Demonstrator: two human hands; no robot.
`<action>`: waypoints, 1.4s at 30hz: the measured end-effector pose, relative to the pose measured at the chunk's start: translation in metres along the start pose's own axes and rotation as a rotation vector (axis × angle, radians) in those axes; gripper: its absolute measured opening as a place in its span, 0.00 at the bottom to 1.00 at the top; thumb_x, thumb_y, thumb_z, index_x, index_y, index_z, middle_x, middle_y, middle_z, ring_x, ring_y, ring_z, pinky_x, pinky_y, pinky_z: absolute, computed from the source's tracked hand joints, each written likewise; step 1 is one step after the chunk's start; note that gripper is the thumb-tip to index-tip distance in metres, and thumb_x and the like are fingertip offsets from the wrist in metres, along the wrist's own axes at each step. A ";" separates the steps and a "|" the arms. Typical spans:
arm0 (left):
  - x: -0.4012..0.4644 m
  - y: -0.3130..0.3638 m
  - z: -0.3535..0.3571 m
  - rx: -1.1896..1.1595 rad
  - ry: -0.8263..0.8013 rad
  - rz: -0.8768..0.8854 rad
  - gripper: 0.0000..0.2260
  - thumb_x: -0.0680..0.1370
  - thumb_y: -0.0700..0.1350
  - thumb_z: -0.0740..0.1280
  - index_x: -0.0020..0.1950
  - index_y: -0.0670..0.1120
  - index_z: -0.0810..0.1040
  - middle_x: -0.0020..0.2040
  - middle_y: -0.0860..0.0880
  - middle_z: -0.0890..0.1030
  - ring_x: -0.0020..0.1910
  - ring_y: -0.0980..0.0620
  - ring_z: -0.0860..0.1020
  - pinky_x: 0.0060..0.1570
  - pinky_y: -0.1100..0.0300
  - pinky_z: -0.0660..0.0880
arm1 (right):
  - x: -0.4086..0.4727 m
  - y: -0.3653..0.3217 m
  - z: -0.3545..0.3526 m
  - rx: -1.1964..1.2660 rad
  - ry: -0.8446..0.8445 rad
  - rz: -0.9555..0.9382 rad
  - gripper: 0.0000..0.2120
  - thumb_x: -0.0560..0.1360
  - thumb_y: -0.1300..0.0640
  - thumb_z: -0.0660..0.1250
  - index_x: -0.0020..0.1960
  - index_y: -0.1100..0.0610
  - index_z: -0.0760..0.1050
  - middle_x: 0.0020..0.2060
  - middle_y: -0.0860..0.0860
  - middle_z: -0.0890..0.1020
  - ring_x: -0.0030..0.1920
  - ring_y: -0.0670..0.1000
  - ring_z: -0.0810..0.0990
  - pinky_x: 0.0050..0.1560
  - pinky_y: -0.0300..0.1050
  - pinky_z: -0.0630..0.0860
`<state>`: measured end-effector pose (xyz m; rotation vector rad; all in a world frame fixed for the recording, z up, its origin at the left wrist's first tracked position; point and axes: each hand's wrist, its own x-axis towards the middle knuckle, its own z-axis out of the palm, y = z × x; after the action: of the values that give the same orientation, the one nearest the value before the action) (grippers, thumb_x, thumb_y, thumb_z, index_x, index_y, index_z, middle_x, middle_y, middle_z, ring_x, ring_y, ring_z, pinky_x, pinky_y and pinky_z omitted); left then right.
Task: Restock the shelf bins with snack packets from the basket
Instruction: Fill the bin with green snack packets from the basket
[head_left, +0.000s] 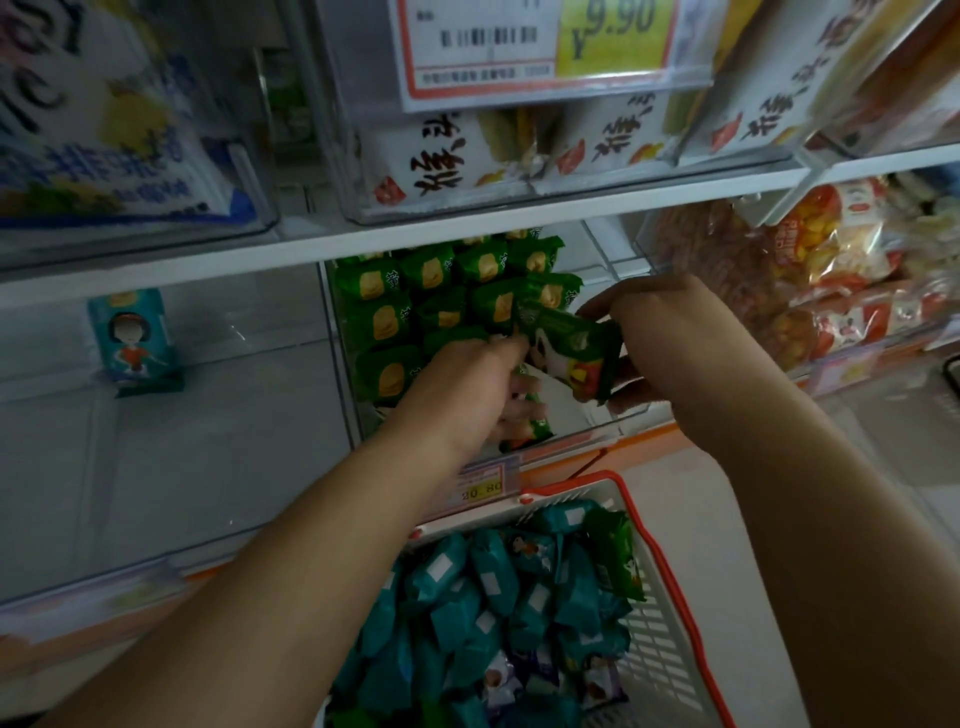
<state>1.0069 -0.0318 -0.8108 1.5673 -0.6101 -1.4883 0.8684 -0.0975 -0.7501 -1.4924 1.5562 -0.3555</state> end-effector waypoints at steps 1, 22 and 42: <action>-0.001 0.002 0.002 -0.123 -0.033 -0.032 0.12 0.85 0.51 0.63 0.55 0.45 0.82 0.54 0.38 0.86 0.52 0.40 0.86 0.56 0.44 0.82 | 0.000 0.001 -0.001 0.107 -0.045 0.050 0.14 0.83 0.68 0.56 0.55 0.61 0.81 0.45 0.66 0.85 0.38 0.66 0.86 0.37 0.58 0.83; -0.023 0.022 -0.029 0.543 0.327 0.500 0.23 0.75 0.52 0.77 0.64 0.66 0.71 0.56 0.59 0.79 0.51 0.58 0.81 0.43 0.61 0.77 | 0.031 0.040 0.068 -0.625 -0.120 -0.165 0.27 0.75 0.50 0.73 0.70 0.54 0.69 0.54 0.53 0.80 0.52 0.56 0.81 0.49 0.50 0.79; -0.021 0.030 -0.018 0.907 0.365 0.497 0.22 0.72 0.54 0.79 0.57 0.58 0.71 0.50 0.58 0.78 0.45 0.57 0.78 0.41 0.56 0.78 | 0.020 0.029 0.042 -0.782 0.200 -0.284 0.28 0.72 0.56 0.76 0.69 0.50 0.70 0.56 0.52 0.72 0.48 0.57 0.80 0.43 0.54 0.81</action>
<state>1.0269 -0.0254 -0.7765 2.0613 -1.4464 -0.5161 0.8849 -0.0937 -0.8023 -2.3523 1.7399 -0.0399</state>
